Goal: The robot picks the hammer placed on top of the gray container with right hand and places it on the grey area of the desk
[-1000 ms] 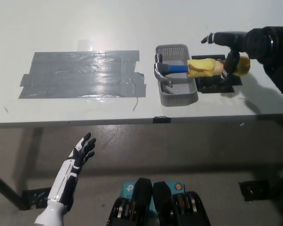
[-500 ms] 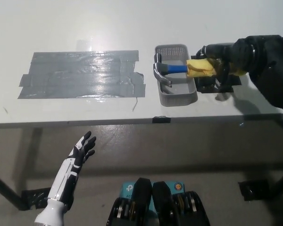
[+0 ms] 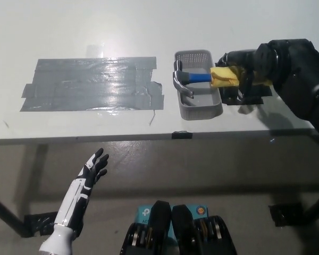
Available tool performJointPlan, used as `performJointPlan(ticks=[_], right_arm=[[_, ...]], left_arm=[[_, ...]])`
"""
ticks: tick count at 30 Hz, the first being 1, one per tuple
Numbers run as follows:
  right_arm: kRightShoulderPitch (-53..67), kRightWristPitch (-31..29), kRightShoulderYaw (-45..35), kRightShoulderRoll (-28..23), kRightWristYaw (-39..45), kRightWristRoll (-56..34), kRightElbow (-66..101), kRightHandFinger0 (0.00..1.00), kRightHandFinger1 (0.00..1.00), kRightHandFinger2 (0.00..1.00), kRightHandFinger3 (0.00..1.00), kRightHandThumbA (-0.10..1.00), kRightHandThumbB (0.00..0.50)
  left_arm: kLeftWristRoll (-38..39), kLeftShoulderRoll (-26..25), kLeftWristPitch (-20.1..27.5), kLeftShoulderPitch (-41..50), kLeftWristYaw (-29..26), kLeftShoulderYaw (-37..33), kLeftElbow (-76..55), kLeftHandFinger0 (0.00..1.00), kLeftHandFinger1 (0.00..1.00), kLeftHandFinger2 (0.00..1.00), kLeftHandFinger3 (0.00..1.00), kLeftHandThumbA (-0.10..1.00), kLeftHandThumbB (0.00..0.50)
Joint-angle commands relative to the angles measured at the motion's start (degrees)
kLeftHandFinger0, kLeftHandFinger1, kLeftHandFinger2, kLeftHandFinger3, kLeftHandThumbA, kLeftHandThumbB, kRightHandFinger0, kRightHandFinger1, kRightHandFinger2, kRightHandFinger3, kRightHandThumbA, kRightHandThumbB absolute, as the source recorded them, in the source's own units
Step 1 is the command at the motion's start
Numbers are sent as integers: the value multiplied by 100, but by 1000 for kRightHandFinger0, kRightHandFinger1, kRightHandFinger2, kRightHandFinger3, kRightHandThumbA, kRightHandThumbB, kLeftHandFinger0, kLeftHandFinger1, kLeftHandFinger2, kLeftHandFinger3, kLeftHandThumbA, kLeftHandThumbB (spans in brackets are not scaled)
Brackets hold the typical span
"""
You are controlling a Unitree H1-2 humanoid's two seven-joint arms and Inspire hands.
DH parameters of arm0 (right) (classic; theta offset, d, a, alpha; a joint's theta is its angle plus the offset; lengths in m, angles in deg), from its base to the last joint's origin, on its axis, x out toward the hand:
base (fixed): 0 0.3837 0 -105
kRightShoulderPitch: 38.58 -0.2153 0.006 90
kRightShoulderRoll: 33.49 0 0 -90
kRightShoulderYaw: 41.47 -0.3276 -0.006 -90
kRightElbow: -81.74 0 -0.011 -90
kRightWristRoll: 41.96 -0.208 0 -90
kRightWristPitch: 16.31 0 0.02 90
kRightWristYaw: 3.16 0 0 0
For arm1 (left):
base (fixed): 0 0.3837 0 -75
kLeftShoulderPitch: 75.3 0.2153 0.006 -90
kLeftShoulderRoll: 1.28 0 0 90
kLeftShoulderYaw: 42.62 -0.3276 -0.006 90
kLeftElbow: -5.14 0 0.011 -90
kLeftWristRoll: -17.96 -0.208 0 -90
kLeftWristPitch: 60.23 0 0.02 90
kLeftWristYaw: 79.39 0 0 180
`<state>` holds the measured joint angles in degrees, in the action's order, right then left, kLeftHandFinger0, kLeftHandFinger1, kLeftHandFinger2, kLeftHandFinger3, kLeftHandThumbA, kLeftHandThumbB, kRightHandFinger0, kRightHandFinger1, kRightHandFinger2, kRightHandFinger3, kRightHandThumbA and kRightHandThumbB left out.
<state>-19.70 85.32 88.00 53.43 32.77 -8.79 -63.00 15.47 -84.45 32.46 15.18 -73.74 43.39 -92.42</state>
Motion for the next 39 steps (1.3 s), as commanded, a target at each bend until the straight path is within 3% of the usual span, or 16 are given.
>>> performJointPlan(ticks=[1, 17, 21, 25, 26, 27, 28, 29, 30, 31, 32, 33, 35, 37, 39], right_arm=[[-414, -71, -107, 27, -61, 118, -20, 1000, 1000, 1000, 1000, 1000, 392], [-454, -313, -169, 157, -387, 154, -498, 1000, 1000, 1000, 1000, 1000, 390], [-455, -419, -271, 228, -836, 169, -576, 1000, 1000, 1000, 1000, 1000, 398], [-368, -853, -399, 306, -1764, 228, -701, 1000, 1000, 1000, 1000, 969, 366], [-312, -1153, -521, 305, -2108, 139, -716, 924, 988, 1000, 1000, 836, 334], [-239, -1363, -606, 311, -2512, 129, -687, 574, 678, 796, 962, 654, 303], [-136, -1783, -580, 299, -3259, 275, -684, 224, 357, 511, 647, 356, 282], [-61, -1852, -398, 275, -3742, 569, -595, 26, 159, 321, 451, 44, 231], [-30, -1933, -379, 269, -3917, 614, -586, 1, 72, 274, 377, -85, 242], [25, -2114, -369, 258, -4268, 665, -588, 0, 117, 405, 414, -99, 238], [72, -2159, -437, 266, -4410, 622, -578, 0, 263, 672, 649, -100, 190], [109, -2058, -503, 277, -4433, 583, -531, 21, 406, 808, 839, -100, 173], [121, -1957, -593, 301, -4483, 518, -536, 59, 495, 854, 971, -100, 153], [109, -1970, -675, 321, -4551, 432, -624, 76, 509, 868, 929, -100, 129], [115, -1988, -681, 303, -4602, 437, -662, 54, 476, 856, 824, -100, 129]], left_arm=[[-27, -48, 25, -61, 79, -22, -212, 1000, 1000, 1000, 1000, 1000, 8], [-36, -59, 37, -91, 82, -5, -187, 1000, 1000, 1000, 1000, 1000, 14], [-47, -79, 16, -92, 82, 6, -206, 1000, 1000, 1000, 1000, 1000, 7], [-68, -100, 6, -106, 92, 0, -204, 1000, 1000, 1000, 1000, 1000, 14], [-56, -103, -3, -119, 98, 2, -207, 1000, 1000, 1000, 1000, 1000, 14], [-53, -108, -6, -133, 100, 8, -197, 1000, 1000, 1000, 1000, 1000, 21], [-50, -123, -10, -148, 107, 14, -199, 1000, 1000, 1000, 1000, 1000, 24], [-47, -138, -57, -142, 116, 19, -233, 1000, 1000, 1000, 1000, 1000, 33], [-39, -147, -65, -141, 124, 22, -242, 1000, 1000, 1000, 1000, 1000, 34], [-36, -154, -70, -154, 129, 25, -244, 1000, 1000, 1000, 1000, 1000, 40], [-48, -165, -75, -166, 132, 25, -245, 1000, 1000, 1000, 1000, 1000, 42], [-65, -173, -89, -160, 137, 17, -257, 1000, 1000, 1000, 1000, 1000, 48], [-85, -190, -79, -160, 142, 14, -260, 1000, 1000, 1000, 1000, 1000, 41], [-101, -203, -23, -173, 136, 19, -228, 1000, 1000, 1000, 1000, 1000, 46], [-91, -210, -56, -182, 143, 24, -232, 1000, 1000, 1000, 1000, 1000, 55]])
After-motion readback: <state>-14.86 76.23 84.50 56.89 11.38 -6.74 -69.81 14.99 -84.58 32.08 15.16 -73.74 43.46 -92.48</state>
